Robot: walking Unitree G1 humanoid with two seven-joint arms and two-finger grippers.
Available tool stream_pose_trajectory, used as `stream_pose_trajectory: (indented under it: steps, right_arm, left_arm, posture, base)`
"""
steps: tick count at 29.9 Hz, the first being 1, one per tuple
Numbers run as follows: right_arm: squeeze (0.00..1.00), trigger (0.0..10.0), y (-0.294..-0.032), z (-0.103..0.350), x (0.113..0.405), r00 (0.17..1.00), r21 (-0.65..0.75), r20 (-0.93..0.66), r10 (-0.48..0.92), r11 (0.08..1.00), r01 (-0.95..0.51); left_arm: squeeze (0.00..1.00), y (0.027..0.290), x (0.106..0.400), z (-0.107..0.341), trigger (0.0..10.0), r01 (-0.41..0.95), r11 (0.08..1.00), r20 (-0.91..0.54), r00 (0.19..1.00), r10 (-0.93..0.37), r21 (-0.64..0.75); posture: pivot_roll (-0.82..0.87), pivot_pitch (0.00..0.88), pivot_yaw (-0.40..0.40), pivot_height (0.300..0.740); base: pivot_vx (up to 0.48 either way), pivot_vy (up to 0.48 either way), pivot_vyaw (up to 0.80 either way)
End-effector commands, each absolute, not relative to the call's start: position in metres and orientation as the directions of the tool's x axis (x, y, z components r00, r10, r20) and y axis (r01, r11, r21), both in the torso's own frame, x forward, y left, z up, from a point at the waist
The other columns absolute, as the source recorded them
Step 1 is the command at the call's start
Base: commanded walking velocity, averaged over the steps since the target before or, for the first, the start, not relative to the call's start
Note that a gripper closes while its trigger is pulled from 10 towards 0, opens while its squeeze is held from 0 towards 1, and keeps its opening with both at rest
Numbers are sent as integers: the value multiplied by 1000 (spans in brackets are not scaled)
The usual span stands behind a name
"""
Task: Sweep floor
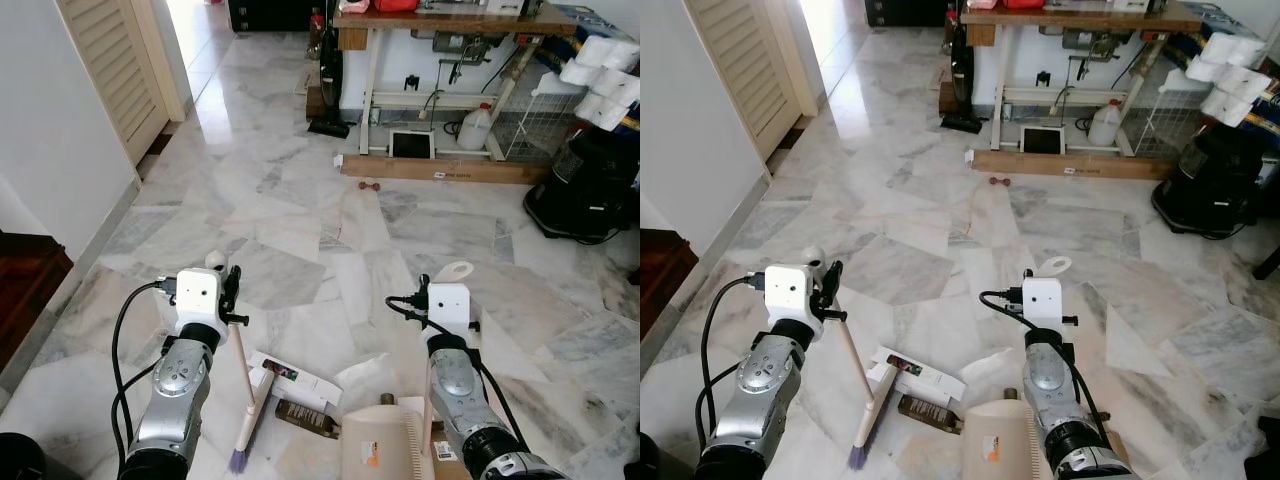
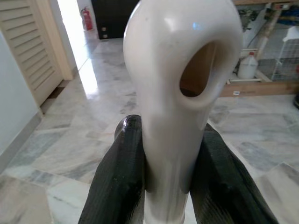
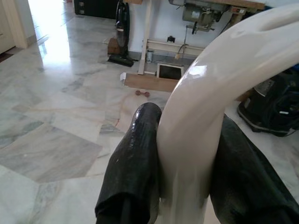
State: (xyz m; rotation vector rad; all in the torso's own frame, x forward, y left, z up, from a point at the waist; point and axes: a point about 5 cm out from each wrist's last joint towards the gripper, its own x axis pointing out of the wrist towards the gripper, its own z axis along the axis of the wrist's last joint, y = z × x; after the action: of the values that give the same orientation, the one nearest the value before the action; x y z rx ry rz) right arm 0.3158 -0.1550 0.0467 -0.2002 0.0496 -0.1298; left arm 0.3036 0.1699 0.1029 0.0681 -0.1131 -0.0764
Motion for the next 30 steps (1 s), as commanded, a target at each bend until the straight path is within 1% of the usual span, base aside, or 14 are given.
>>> stream_pose_trajectory:
  steps: [1,10,30]
  right_arm:
    - [0,10000,-152,47,315,992,-203,-22,-123,972,116]
    - [0,10000,-149,43,312,993,-201,-33,-116,974,107]
    - [0,10000,-153,42,311,987,-262,-23,-158,954,146]
  left_arm:
    - [0,179,303,109,10000,39,996,139,989,-51,82]
    - [0,186,298,101,10000,7,994,107,994,-18,110]
    - [0,182,299,106,10000,4,994,123,992,-17,107]
  posture:
    - [117,94,11,740]
    - [124,111,11,740]
    - [137,130,3,740]
  base:
    - [0,0,0]
    - [0,0,0]
    - [0,0,0]
